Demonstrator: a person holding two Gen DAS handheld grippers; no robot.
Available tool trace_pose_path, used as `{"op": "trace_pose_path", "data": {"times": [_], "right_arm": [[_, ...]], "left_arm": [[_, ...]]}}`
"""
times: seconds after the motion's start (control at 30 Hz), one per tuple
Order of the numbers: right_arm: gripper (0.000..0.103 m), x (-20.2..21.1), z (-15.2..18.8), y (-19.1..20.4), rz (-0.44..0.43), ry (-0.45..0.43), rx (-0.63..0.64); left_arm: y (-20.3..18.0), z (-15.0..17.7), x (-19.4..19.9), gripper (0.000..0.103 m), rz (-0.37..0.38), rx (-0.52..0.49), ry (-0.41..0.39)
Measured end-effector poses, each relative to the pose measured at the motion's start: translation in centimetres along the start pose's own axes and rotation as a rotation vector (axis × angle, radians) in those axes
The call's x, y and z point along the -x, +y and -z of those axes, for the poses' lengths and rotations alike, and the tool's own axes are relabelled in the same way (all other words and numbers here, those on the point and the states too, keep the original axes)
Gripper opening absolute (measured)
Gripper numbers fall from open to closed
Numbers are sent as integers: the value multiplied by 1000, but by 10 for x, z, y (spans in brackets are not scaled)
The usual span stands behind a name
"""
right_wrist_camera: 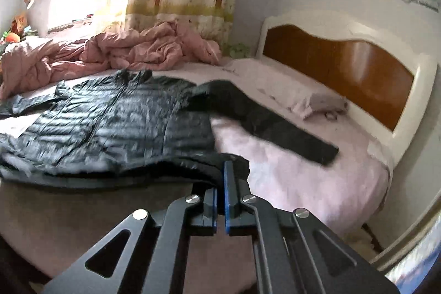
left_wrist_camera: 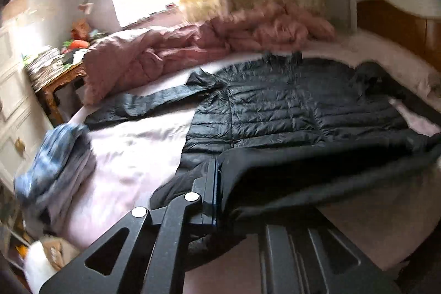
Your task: Fold large clothes
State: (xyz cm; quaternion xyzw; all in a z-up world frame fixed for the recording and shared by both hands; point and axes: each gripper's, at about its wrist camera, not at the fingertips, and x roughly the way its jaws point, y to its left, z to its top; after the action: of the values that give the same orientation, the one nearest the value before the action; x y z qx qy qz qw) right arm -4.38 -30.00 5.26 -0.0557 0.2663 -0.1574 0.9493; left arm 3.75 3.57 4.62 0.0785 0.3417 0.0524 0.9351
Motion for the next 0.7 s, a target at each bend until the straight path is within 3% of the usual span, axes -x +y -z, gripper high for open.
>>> {"op": "trace_pose_path", "data": {"times": [0.07,0.13,0.2,0.3,0.37,0.4,0.43,0.47,0.53,0.6,0.63,0.7], "right_arm": [[3,-23,-16,8,-9,21,21],[4,-57,-31,15,-43,80,28],[4,-101,-38,25,-80,172,43],[4,-144,-33,35,-70,245,66],[4,-166,-30,39,-76,287,78],[4,-177,-29,40,-89,302,82],[4,-184,-27,41,-99,306,85],[11,-187,-26,40,-111,303,87],[30,-190,-26,37,-154,270,87],[88,-180,-23,30,-249,184,61],[96,-175,-22,27,-272,149,45],[97,-161,-22,18,-289,81,13]], "left_arm": [[-14,-13,-42,11,60,-148,129],[-22,-19,-76,12,54,-222,175],[-25,-24,-107,16,46,-234,236],[-27,-29,-129,29,57,-240,230],[-24,-32,-135,61,25,-223,181],[-21,-32,-134,70,10,-208,146],[-15,-32,-129,87,-13,-177,95],[-8,-31,-125,102,-34,-145,53],[7,-28,-116,103,-52,-96,-25],[16,-23,-108,103,-19,-73,-46],[20,-20,-105,103,24,-65,-47],[25,-14,-100,103,106,-45,-57]]}}
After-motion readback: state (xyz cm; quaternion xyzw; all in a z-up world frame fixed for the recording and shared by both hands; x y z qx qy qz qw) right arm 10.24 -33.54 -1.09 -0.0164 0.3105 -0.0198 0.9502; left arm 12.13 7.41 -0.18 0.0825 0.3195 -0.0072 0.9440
